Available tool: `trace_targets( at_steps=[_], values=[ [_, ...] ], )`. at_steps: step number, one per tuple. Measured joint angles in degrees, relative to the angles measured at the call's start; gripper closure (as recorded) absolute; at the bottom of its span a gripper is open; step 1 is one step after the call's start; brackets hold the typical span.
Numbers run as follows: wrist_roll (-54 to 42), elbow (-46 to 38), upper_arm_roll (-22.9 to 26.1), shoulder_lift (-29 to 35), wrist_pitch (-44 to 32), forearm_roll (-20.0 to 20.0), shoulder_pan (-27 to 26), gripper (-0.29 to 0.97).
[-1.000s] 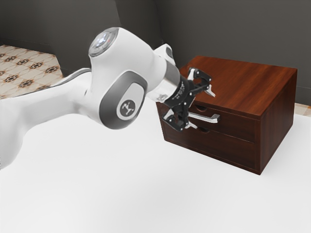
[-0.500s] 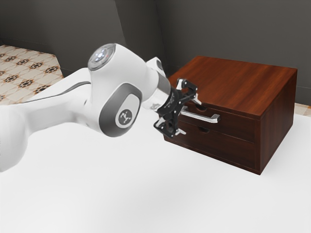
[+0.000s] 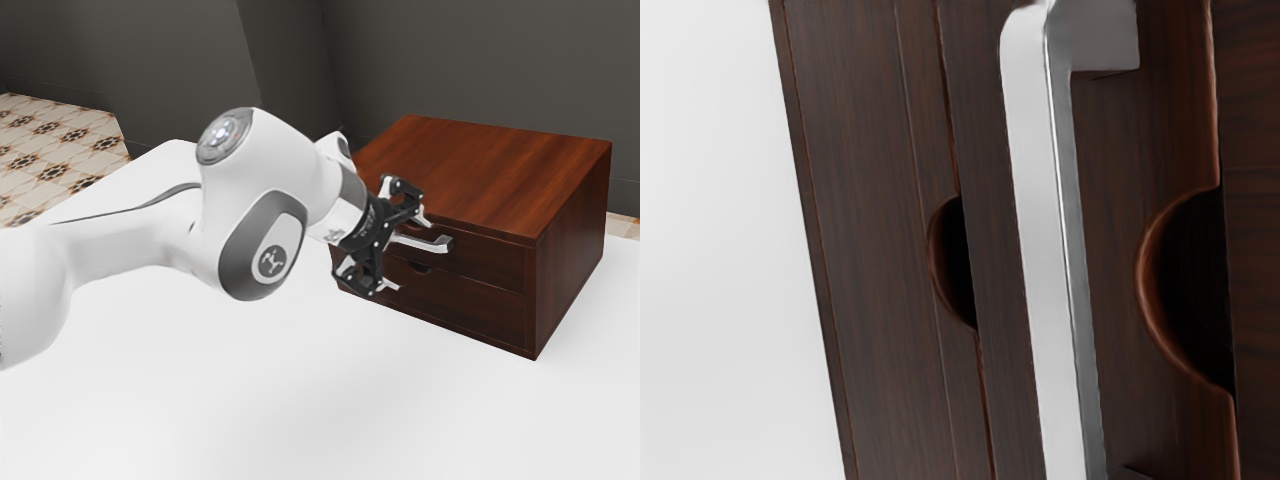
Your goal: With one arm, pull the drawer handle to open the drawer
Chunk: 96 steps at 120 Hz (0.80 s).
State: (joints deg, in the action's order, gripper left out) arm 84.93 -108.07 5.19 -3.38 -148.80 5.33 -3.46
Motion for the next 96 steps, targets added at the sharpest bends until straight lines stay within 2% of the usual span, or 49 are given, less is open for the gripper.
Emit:
trace_targets(
  at_steps=[96],
  values=[
    [0.16,-1.1,-0.35,-1.7,-0.77,0.14,0.75,0.0]
  ],
)
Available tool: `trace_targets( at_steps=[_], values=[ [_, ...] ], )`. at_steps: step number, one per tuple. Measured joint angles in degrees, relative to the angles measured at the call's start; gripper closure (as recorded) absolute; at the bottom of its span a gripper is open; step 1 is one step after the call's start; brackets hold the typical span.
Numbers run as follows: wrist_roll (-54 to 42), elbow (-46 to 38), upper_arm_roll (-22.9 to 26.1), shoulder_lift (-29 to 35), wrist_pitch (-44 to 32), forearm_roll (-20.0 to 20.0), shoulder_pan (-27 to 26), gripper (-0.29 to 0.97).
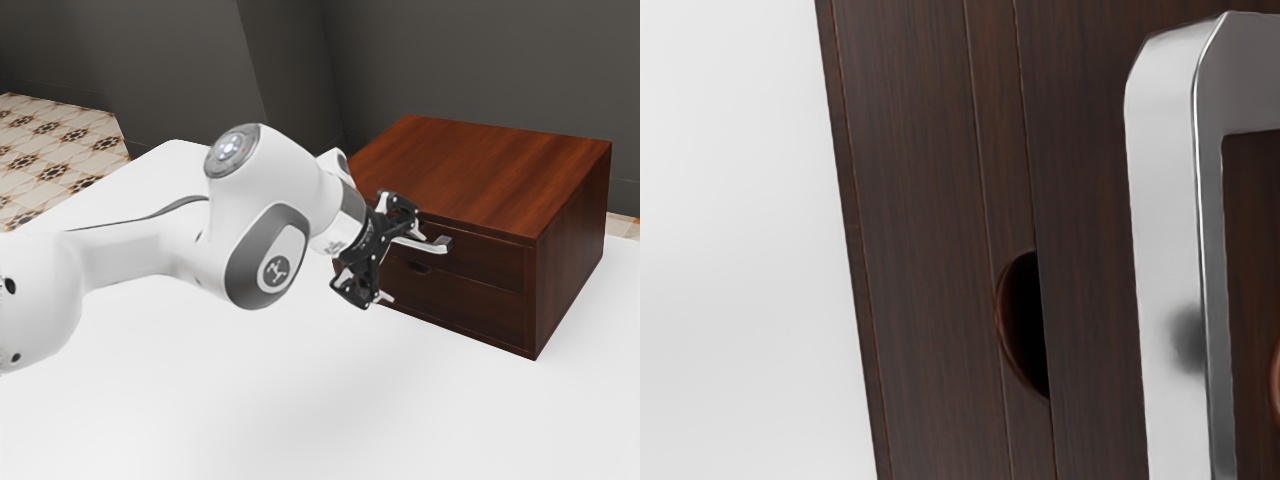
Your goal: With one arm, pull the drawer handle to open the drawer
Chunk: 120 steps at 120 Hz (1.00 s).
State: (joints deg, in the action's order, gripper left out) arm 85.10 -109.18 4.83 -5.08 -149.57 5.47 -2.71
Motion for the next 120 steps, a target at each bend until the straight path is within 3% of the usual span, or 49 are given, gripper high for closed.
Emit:
trace_targets(
  at_steps=[27,87,120],
  values=[
    [-0.01,0.0,0.0,-0.14,-0.01,-0.17,0.26,0.08],
    [0.01,0.58,-0.34,0.98,3.15,-0.16,-0.07,0.65],
    [0.25,0.39,-0.1,3.0,6.34,-0.06,0.06,0.75]
  ],
)
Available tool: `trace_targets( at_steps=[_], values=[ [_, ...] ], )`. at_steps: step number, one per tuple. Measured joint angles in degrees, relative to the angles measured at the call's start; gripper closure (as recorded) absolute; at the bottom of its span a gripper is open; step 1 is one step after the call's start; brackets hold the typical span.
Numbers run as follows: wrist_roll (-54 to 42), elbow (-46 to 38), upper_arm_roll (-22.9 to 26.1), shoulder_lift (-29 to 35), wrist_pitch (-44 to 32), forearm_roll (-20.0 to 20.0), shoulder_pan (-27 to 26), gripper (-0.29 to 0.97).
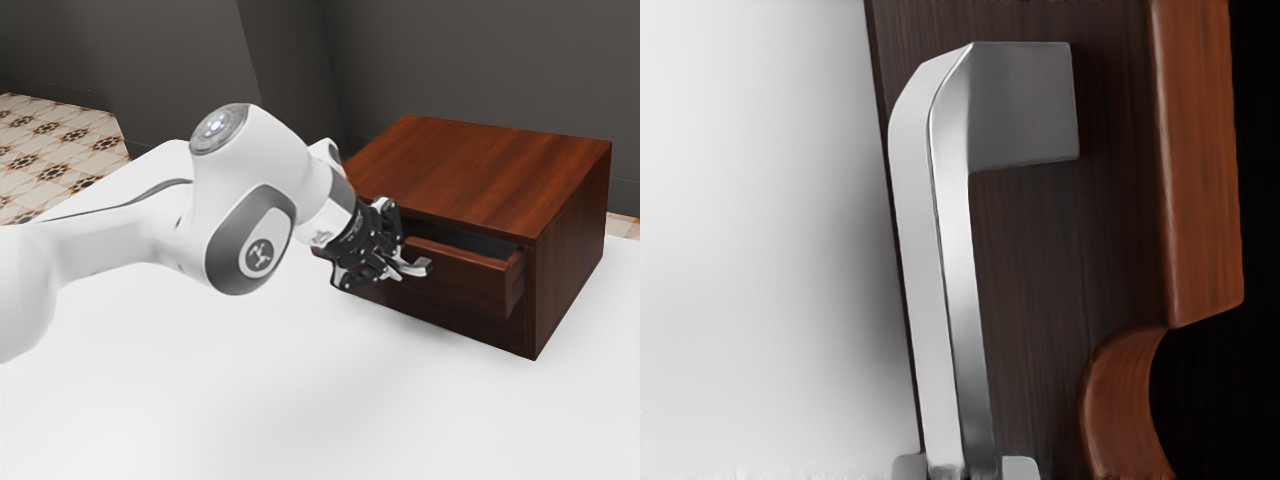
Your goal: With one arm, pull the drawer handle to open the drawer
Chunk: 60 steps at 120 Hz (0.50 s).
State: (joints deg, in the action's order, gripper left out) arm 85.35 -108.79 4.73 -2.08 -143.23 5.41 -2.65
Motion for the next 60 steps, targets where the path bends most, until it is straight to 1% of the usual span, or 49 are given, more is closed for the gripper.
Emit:
trace_targets(
  at_steps=[34,60],
  values=[
    [0.2,-2.72,-0.15,2.95,1.57,0.1,-0.3,0.78],
    [0.41,-7.21,-1.22,7.16,2.83,0.01,-1.52,0.79]
  ],
)
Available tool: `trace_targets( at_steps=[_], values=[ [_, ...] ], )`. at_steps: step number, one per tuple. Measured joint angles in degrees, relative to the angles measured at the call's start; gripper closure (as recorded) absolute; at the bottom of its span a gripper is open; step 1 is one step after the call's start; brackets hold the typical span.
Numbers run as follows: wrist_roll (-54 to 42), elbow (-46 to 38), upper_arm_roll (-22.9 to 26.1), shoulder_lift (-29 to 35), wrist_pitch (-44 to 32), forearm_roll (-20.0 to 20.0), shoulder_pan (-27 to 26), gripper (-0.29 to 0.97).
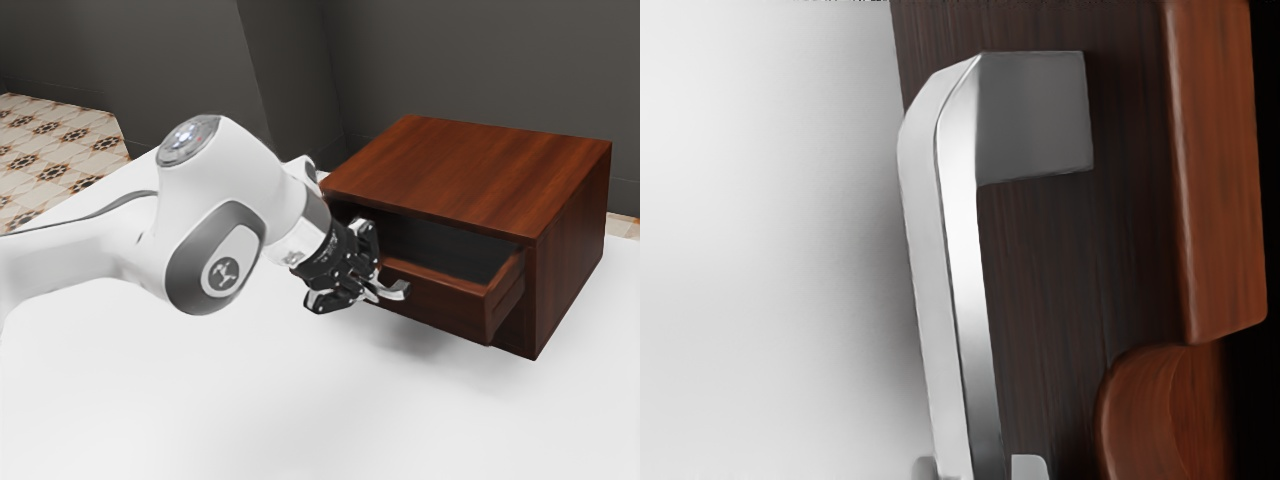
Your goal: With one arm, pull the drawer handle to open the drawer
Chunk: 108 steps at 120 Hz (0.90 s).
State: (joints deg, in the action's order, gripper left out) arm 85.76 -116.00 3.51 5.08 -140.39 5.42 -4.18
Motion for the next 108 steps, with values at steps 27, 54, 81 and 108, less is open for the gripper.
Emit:
trace_targets(
  at_steps=[27,54,81,108],
  values=[
    [0.17,-4.45,-0.46,4.21,0.34,-0.06,0.91,0.78],
    [0.45,-6.74,-0.3,6.43,0.34,0.04,0.89,0.77],
    [0.7,-9.05,-0.29,8.83,0.32,-0.12,0.77,0.78],
    [0.95,-12.16,-0.3,12.2,0.45,-0.46,0.55,0.78]
  ],
)
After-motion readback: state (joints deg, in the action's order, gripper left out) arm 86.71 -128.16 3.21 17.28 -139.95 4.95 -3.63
